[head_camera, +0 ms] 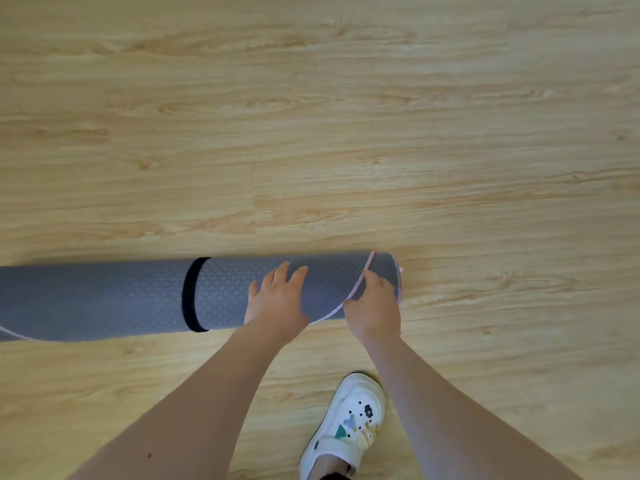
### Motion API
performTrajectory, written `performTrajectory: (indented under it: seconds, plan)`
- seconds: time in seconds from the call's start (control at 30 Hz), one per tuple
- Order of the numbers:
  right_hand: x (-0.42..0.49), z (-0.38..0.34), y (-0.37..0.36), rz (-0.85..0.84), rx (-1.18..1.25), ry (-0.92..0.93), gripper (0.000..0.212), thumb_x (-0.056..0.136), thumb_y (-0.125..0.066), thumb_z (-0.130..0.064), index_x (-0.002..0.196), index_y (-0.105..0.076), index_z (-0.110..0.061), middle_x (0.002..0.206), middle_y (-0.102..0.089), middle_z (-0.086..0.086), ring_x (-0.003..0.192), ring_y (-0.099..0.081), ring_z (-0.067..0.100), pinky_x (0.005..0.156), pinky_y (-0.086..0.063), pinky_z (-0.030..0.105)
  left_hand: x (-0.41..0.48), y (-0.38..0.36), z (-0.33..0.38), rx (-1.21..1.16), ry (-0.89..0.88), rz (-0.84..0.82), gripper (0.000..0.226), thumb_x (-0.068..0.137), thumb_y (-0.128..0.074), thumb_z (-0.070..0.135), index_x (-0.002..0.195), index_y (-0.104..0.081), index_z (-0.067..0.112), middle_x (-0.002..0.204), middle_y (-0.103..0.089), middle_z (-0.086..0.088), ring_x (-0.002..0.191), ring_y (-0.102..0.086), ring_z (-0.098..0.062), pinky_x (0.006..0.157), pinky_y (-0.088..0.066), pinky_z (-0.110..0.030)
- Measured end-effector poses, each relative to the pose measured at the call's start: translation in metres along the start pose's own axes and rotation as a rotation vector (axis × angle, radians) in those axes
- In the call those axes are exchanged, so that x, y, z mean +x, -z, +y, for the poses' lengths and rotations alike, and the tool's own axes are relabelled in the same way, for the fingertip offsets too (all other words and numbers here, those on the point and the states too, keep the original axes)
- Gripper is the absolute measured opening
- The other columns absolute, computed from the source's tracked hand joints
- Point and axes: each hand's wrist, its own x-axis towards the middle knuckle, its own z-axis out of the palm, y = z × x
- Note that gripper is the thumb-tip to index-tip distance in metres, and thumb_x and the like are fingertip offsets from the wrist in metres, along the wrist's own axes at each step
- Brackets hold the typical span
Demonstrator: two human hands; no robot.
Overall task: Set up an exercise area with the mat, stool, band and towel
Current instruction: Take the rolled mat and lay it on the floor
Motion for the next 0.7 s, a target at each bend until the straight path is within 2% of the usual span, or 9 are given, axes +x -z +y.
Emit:
performTrajectory:
  seconds: [0.23, 0.5, 0.57, 0.7]
  plan:
    - [-0.064, -0.065, -0.052, 0.128, -0.194, 0.361, 0.052, 0.093, -0.052, -0.01, 0.143, -0.042, -0.019, 0.147, -0.038, -0.001, 0.136, -0.036, 0.019, 0.099, -0.044, 0.034, -0.053, 0.011, -0.085, -0.131, 0.0, 0.262, 0.076, 0.091, -0.055, 0.021, 0.152, -0.009, 0.028, 0.159, -0.008, -0.002, 0.144, -0.013, -0.024, 0.118, -0.014, -0.04]
    - [-0.106, -0.096, -0.16, 0.113, -0.171, 0.4, 0.049, 0.092, -0.05, -0.006, 0.139, -0.046, -0.019, 0.142, -0.047, -0.002, 0.134, -0.038, 0.018, 0.102, -0.038, 0.029, -0.087, -0.034, -0.193, -0.142, -0.022, 0.374, 0.079, 0.085, -0.059, 0.017, 0.15, -0.016, 0.027, 0.157, -0.015, -0.002, 0.142, -0.018, -0.023, 0.116, -0.014, -0.036]
    - [-0.11, -0.092, -0.194, 0.111, -0.213, 0.424, 0.052, 0.092, -0.05, -0.006, 0.141, -0.044, -0.018, 0.148, -0.042, 0.001, 0.139, -0.032, 0.019, 0.109, -0.033, 0.03, -0.087, -0.056, -0.216, -0.153, -0.021, 0.403, 0.08, 0.084, -0.06, 0.016, 0.15, -0.017, 0.027, 0.157, -0.015, -0.002, 0.143, -0.018, -0.023, 0.116, -0.015, -0.036]
    - [-0.1, -0.077, -0.231, 0.188, -0.302, 0.486, 0.062, 0.091, -0.051, -0.006, 0.149, -0.034, -0.02, 0.161, -0.016, 0.006, 0.149, -0.011, 0.022, 0.121, -0.015, 0.037, -0.072, -0.086, -0.234, -0.163, -0.028, 0.473, 0.08, 0.082, -0.062, 0.015, 0.149, -0.021, 0.025, 0.157, -0.017, -0.003, 0.143, -0.018, -0.022, 0.117, -0.016, -0.038]
